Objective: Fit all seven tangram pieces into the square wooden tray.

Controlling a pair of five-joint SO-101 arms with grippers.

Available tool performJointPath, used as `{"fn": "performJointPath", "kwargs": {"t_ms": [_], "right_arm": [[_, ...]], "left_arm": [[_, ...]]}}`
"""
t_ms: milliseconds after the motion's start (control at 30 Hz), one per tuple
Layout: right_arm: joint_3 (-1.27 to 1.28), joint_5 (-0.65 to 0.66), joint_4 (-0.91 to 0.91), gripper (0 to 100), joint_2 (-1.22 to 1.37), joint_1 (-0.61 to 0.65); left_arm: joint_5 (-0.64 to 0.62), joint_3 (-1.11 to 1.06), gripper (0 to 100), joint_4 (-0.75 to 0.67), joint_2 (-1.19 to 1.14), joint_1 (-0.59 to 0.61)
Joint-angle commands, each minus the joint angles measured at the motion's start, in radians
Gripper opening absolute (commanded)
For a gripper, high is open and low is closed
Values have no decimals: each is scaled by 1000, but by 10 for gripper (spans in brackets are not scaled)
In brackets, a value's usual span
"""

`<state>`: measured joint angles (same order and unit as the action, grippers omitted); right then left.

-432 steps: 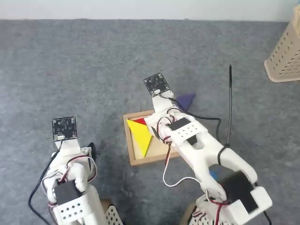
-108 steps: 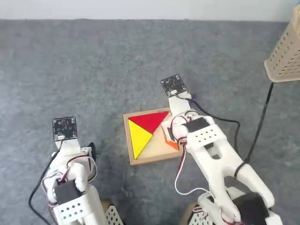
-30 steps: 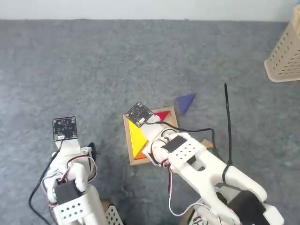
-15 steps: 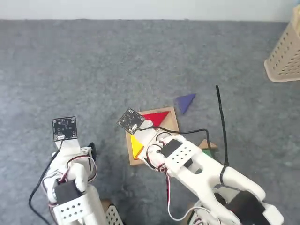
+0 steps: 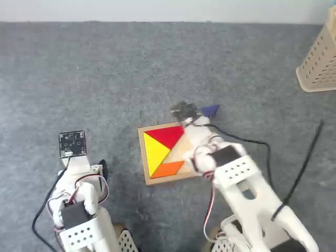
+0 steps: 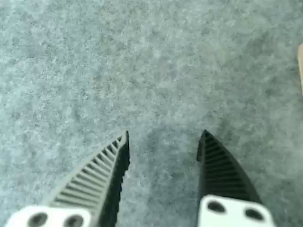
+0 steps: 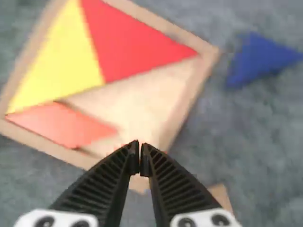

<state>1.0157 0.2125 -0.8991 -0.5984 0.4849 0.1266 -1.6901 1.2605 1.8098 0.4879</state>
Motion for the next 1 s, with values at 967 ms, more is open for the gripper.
{"fn": "performJointPath", "kwargs": {"t_ms": [967], "right_arm": [[-347,801,-222,181,387,-340]], "left_arm": [[-9,5,225,3,12,-6]]}}
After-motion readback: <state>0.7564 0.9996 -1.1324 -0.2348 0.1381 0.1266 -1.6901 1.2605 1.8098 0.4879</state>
